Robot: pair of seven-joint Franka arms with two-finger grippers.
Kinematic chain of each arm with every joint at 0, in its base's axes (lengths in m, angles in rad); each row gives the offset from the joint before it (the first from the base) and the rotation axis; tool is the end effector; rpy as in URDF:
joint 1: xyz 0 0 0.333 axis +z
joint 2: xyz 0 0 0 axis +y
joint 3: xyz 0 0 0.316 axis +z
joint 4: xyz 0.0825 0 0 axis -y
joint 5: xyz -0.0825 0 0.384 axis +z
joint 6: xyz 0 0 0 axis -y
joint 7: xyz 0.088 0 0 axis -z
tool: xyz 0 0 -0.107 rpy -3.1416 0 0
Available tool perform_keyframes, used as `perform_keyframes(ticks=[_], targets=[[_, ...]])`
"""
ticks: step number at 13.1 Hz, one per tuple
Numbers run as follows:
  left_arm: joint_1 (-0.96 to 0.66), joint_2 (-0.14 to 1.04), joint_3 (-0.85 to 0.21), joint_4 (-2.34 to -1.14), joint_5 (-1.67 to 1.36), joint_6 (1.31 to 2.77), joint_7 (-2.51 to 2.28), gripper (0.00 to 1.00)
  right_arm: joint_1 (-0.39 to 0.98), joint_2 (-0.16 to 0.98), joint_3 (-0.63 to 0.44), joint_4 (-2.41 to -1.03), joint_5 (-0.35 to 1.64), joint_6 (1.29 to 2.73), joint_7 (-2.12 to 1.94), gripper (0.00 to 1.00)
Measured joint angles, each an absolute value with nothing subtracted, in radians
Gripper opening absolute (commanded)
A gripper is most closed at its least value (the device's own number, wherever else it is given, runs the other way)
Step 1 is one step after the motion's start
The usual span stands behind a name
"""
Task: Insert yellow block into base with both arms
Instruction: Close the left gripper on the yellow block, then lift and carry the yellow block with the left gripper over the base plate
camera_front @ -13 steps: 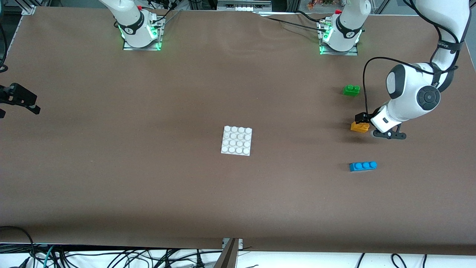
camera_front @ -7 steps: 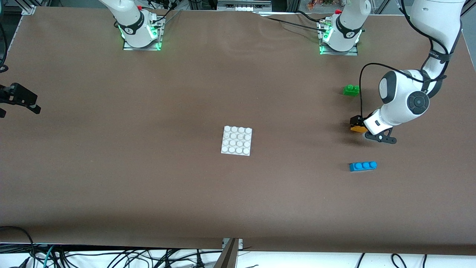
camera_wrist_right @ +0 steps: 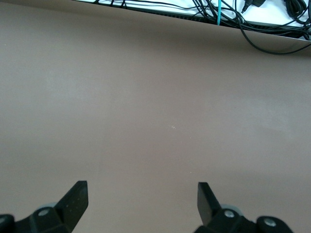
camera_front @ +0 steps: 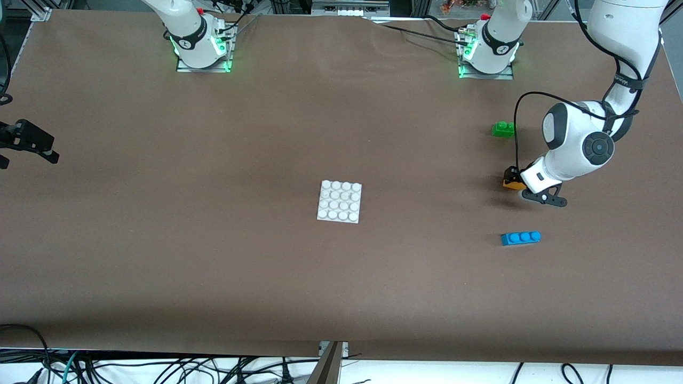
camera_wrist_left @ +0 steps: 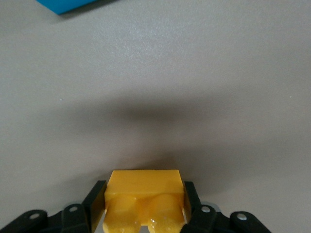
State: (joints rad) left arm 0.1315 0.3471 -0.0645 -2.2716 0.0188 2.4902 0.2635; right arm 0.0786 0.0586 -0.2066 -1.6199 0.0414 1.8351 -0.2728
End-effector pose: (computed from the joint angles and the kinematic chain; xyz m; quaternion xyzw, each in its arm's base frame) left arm 0.5209 0.0338 0.1936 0.9925 -0.1045 -0.0619 0.0163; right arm 0.5908 -0.0693 0.5932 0.9944 0.0689 0.0801 0.0016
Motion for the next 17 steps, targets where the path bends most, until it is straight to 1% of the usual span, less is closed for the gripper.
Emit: perform_keyframes(ticks=[4,8,12,14,17], targets=[[0.132,0.347,-0.065,-2.272,0.019,2.490,0.264,0.00,0.079,0.059,-0.207,-1.620,0.041,1.835,-0.273,1.00],[0.132,0.341,-0.064,-2.268,0.013,2.485,0.263,0.00,0.079,0.059,-0.207,-1.620,0.041,1.835,-0.273,1.00],[0.133,0.261,-0.070,-2.240,-0.052,2.383,0.263,0.00,0.079,0.059,-0.207,-1.620,0.041,1.835,-0.273,1.00],[0.132,0.224,-0.100,-2.204,-0.084,2.303,0.243,0.00,0.079,0.059,-0.207,-1.620,0.041,1.834,-0.273,1.00],[0.130,0.210,-0.214,-2.129,-0.091,2.230,0.085,0.00,0.078,0.061,-0.207,-1.621,0.041,1.833,-0.273,1.00]])
